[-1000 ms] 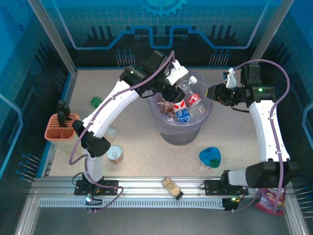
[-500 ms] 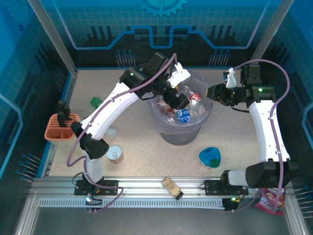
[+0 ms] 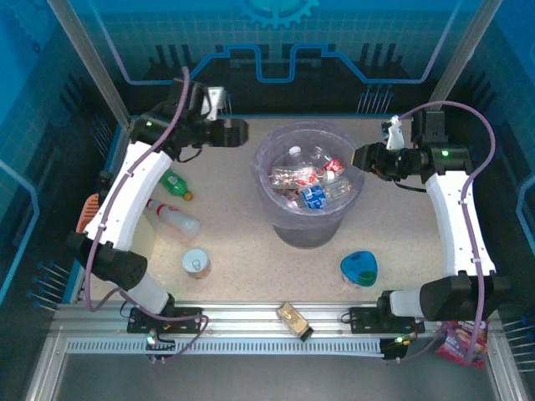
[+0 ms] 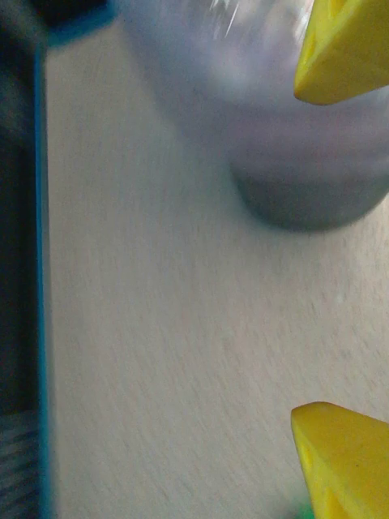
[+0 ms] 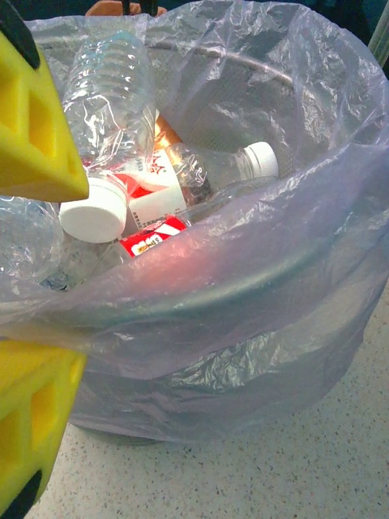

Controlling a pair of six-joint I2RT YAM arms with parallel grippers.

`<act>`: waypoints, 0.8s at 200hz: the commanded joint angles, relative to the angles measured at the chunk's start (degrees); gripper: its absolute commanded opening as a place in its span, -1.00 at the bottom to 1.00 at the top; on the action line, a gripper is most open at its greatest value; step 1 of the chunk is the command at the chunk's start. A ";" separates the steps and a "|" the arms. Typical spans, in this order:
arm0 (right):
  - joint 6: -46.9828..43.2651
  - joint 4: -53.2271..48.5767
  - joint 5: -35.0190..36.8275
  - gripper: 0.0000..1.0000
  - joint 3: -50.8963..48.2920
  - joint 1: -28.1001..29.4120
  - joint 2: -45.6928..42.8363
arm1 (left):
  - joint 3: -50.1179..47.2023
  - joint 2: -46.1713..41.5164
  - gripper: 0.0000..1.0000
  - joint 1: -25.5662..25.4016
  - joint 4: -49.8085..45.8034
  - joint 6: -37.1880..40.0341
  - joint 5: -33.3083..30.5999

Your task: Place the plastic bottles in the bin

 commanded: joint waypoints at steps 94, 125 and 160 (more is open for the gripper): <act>-1.64 0.43 -3.53 -0.03 0.01 -0.14 -0.47 | -19.39 9.54 0.99 13.59 8.16 -12.88 -13.77; -1.64 0.29 -3.35 -0.03 -0.12 -0.16 -0.44 | -22.26 11.46 0.98 15.91 9.99 -14.34 -14.26; -1.20 1.42 -3.14 -0.02 -1.20 -0.14 -0.36 | -24.65 12.85 0.98 17.03 11.53 -14.43 -14.54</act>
